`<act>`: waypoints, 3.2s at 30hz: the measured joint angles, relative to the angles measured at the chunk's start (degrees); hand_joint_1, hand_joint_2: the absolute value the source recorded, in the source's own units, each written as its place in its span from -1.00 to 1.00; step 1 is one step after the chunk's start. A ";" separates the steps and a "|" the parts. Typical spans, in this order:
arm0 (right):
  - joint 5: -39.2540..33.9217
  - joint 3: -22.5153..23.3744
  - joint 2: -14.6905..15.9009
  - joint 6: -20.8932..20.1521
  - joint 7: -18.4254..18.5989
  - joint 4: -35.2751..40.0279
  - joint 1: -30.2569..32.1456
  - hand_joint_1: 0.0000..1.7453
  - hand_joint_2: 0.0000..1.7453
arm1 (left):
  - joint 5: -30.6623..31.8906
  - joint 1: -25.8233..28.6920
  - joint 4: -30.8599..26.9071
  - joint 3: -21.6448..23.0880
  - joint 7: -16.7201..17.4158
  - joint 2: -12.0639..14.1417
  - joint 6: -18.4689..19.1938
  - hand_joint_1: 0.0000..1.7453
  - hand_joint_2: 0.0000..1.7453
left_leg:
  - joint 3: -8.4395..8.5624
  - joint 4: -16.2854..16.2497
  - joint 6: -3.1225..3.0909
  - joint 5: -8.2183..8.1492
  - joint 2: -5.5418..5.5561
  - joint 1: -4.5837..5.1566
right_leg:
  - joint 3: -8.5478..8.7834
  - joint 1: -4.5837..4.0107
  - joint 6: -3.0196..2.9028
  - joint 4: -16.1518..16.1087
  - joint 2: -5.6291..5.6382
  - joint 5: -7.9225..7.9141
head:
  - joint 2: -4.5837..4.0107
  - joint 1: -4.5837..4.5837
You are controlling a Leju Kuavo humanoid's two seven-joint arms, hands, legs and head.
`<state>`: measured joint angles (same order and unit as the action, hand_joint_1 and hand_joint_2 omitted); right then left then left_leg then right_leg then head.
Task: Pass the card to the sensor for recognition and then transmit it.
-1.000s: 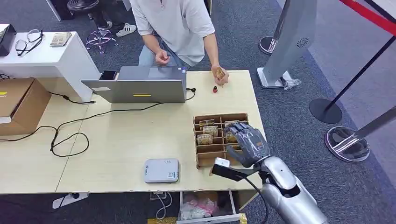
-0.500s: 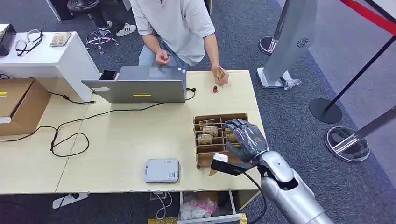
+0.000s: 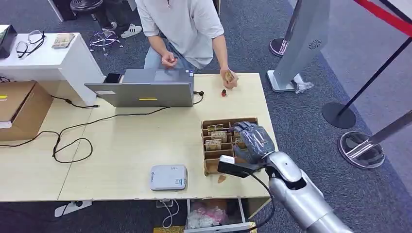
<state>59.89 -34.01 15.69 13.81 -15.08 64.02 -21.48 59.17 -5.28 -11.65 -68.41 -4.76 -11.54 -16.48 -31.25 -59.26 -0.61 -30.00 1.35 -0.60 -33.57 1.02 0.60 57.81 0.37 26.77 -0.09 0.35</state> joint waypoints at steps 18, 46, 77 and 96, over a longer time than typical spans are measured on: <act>-1.27 -1.27 -0.31 1.57 0.09 -3.26 -1.20 -0.16 1.00 | -0.24 0.01 0.00 0.00 -0.04 0.17 -0.15 -1.00 -1.00 | 0.03 0.00 0.00 0.01 0.00 0.00 | 0.00 0.00 0.00 0.00 0.00 -0.01 | 0.00 0.00; -1.68 -0.37 2.82 2.78 2.82 4.15 3.35 -0.14 1.00 | 0.63 0.03 0.00 0.00 -0.09 0.26 0.46 -1.00 -1.00 | 0.04 -0.01 0.00 0.01 -0.01 0.00 | 0.00 0.00 0.00 0.00 0.01 -0.01 | 0.00 0.00; -1.97 0.09 3.80 2.30 2.32 4.63 4.29 -0.22 1.00 | 0.68 0.02 0.00 0.00 0.57 0.55 0.44 -1.00 -1.00 | 0.01 -0.01 0.00 0.01 -0.01 0.00 | 0.00 0.00 0.00 0.00 0.00 -0.01 | 0.00 0.00; -1.79 -0.33 2.95 1.66 2.21 1.96 2.72 -0.16 1.00 | 0.46 0.02 0.00 0.00 0.57 0.55 0.35 -1.00 -1.00 | 0.01 -0.01 0.00 0.01 0.00 0.00 | 0.01 0.00 0.00 0.00 0.00 -0.01 | 0.00 0.00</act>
<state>58.10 -34.34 18.64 15.47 -12.87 65.99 -18.76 59.63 -5.27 -11.65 -68.41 -4.20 -10.99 -16.13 -31.24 -59.27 -0.61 -29.99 1.36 -0.60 -33.56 1.02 0.59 57.81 0.37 26.76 -0.09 0.35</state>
